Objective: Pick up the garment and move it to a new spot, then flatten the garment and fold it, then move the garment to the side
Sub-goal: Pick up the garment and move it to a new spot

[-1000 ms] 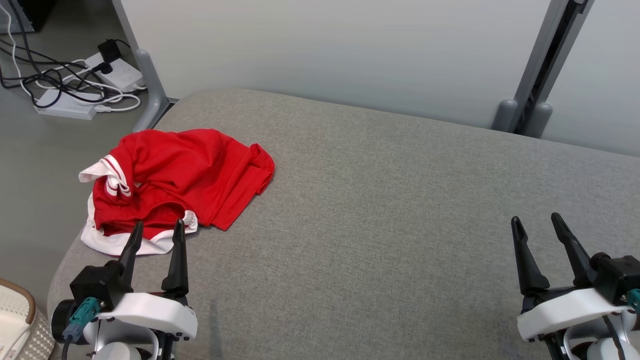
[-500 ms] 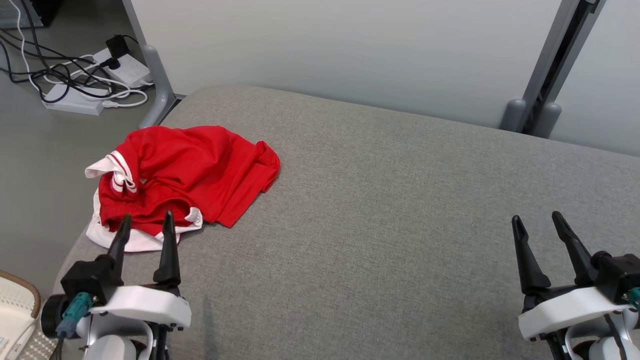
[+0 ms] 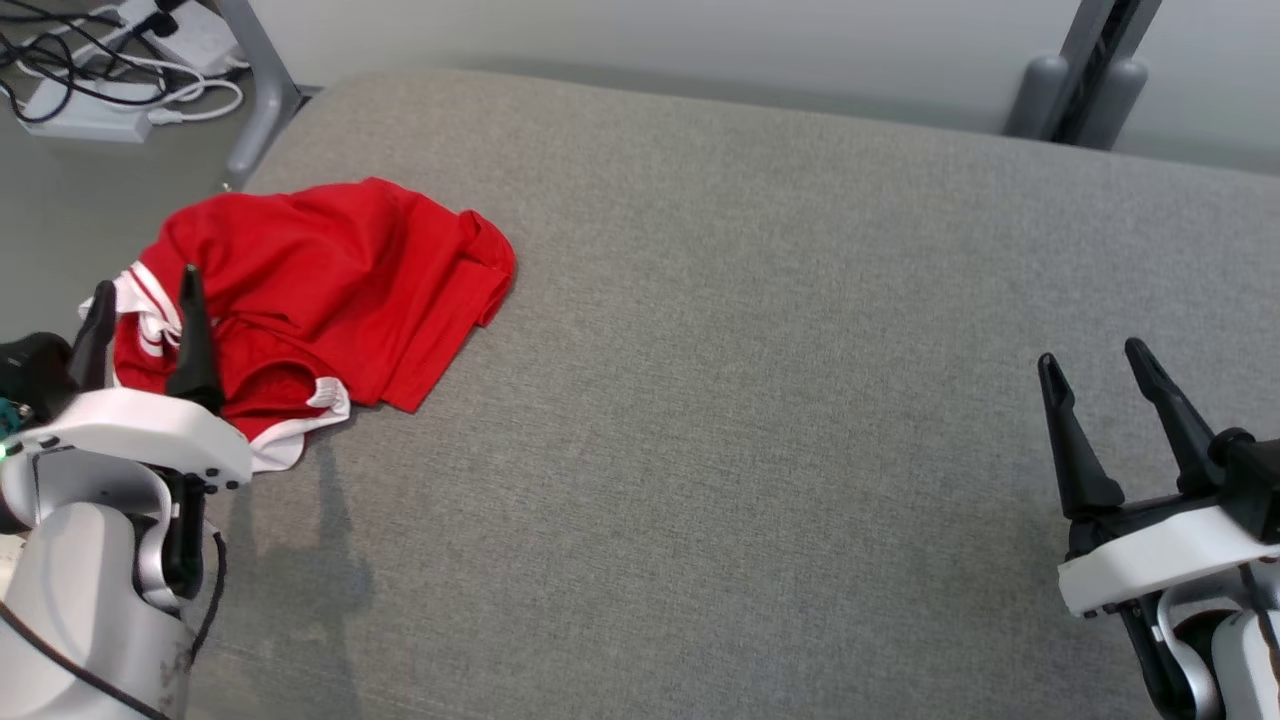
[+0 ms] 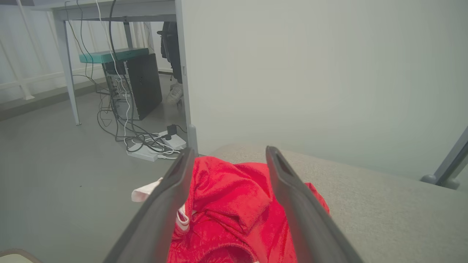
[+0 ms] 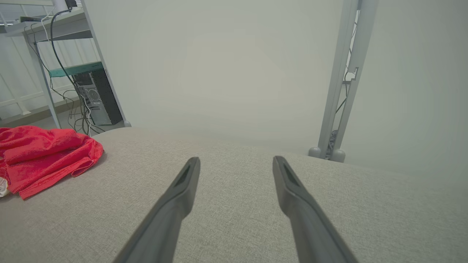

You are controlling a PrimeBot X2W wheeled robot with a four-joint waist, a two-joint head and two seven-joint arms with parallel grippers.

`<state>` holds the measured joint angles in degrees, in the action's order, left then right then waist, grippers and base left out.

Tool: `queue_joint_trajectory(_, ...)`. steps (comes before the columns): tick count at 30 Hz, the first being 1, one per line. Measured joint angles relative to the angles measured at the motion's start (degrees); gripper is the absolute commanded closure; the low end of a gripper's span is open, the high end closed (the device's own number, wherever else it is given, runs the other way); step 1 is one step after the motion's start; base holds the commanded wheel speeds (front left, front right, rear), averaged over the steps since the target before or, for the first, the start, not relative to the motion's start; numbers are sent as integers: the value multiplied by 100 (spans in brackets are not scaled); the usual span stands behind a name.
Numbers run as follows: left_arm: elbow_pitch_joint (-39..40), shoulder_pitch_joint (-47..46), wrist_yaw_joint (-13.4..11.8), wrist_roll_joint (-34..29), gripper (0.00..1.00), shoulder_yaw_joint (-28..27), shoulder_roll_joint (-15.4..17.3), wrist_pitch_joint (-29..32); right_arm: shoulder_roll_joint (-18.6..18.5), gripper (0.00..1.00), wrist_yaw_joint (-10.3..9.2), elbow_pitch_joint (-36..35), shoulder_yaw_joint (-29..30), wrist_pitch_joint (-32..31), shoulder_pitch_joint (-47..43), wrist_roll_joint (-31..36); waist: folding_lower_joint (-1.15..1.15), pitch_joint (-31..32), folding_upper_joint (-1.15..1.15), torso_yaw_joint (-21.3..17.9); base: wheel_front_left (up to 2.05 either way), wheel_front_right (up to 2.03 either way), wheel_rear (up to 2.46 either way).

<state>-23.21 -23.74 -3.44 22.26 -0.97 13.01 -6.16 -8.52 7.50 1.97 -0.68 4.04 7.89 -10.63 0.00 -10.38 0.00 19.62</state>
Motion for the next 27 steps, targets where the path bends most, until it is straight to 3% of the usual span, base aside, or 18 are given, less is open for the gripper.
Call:
queue_joint_trajectory(8,-1830,-825,237,417,0,-287,287,193,-166,0,0,-177,-46,-110,320,9,0,-835,0,-252,0,0,0)
queue_joint_trajectory(16,-3095,-1392,392,560,0,-413,413,-208,-265,0,0,-254,-64,-160,467,44,0,-1350,0,-402,0,0,0)
queue_joint_trajectory(17,-3197,-1454,424,568,42,-410,415,-258,-267,0,0,-258,-66,-175,479,49,0,-1376,0,-400,0,0,0)
queue_joint_trajectory(18,-3295,-1507,439,571,64,-411,424,-356,-269,0,0,-263,-74,-175,491,52,0,-1394,0,-393,0,0,0)
queue_joint_trajectory(19,-3371,-1552,441,563,100,-401,443,-447,-269,0,0,-263,-79,-176,501,52,0,-1399,0,-383,0,0,0)
queue_joint_trajectory(27,-3611,-1710,489,357,100,-283,650,-829,-264,0,0,-227,-82,-171,496,51,0,-1311,0,-313,0,0,0)
